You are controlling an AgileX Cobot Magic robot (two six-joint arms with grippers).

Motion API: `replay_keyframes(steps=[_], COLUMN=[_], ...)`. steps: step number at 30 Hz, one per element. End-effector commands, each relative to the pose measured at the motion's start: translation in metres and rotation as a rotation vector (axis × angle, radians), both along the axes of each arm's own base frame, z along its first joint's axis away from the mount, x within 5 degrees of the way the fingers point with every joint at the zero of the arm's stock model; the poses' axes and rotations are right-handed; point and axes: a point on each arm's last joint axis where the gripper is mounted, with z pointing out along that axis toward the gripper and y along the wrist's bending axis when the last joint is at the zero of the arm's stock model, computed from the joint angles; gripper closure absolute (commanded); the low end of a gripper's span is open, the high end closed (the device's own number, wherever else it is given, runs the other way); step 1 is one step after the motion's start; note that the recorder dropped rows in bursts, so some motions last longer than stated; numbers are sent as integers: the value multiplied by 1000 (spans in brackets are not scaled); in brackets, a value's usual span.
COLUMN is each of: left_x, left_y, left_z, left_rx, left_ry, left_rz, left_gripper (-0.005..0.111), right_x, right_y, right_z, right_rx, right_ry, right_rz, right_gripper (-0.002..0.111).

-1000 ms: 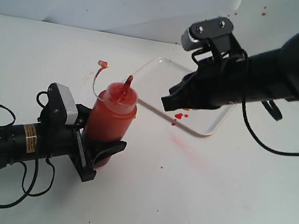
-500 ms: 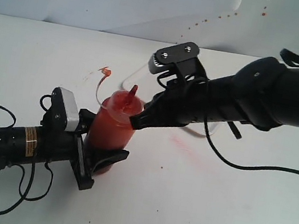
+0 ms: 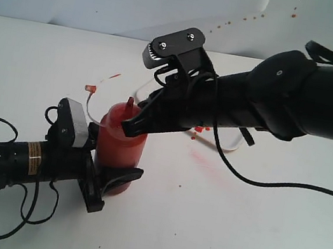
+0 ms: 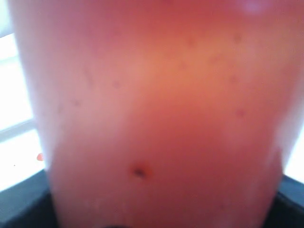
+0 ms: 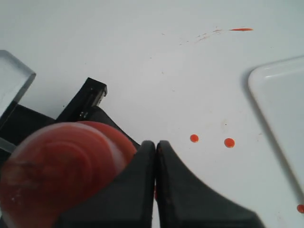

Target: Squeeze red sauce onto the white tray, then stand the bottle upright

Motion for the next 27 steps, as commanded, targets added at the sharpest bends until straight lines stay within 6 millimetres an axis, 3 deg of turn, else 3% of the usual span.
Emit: replay_keyframes(steps=[1,6,11,27], left_x=[5,1,1,3], left_y=[0,-2,-2,-1], left_z=[5,2,2,5], left_rx=[-31,-17,-26,-35], left_ry=[-25,24,21,-18], left_rz=[31,5,2,18], left_gripper=[96,47,27,25], right_x=[-3,-3,-3,0], right_y=[4,5,5,4], right_z=[4,4,5,6], right_rx=[19,41,58,54], right_ry=[5,23,35,8], right_rz=[13,-5,-18,-44], right_gripper=[108,108,108,108])
